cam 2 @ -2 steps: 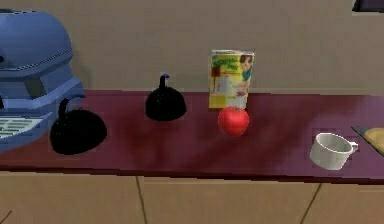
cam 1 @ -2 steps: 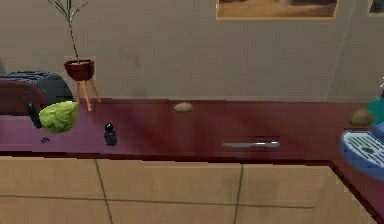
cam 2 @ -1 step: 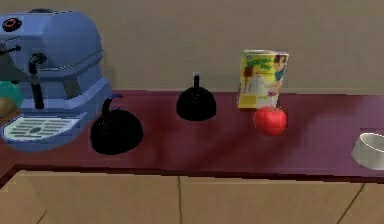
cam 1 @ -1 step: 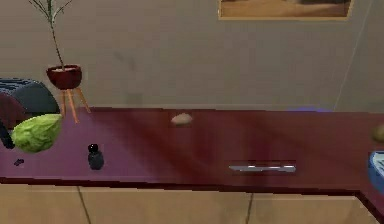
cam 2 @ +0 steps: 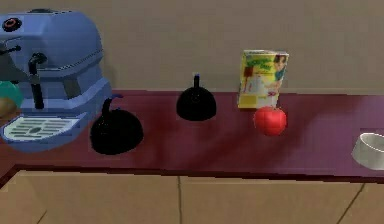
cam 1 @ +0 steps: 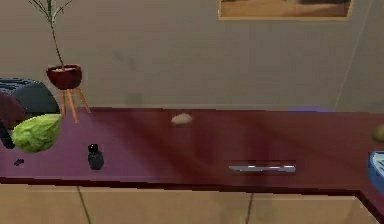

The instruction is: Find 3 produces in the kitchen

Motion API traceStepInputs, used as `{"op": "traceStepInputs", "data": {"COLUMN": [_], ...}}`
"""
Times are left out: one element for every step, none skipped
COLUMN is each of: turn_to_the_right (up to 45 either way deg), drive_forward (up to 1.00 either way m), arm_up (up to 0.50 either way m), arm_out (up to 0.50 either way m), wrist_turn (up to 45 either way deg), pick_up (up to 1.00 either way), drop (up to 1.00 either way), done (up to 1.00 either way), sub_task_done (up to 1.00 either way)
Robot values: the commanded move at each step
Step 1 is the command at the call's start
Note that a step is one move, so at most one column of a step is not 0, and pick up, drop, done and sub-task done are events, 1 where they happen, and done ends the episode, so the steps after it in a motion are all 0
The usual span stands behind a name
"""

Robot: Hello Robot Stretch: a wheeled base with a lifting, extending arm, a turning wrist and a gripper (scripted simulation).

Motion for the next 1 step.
{"op": "traceStepInputs", "data": {"turn_to_the_right": [-36.0], "drive_forward": [0.0], "arm_up": [0.0], "arm_out": [0.0], "wrist_turn": [0.0], "pick_up": [0.0], "drop": [0.0], "done": [0.0], "sub_task_done": [0.0]}}
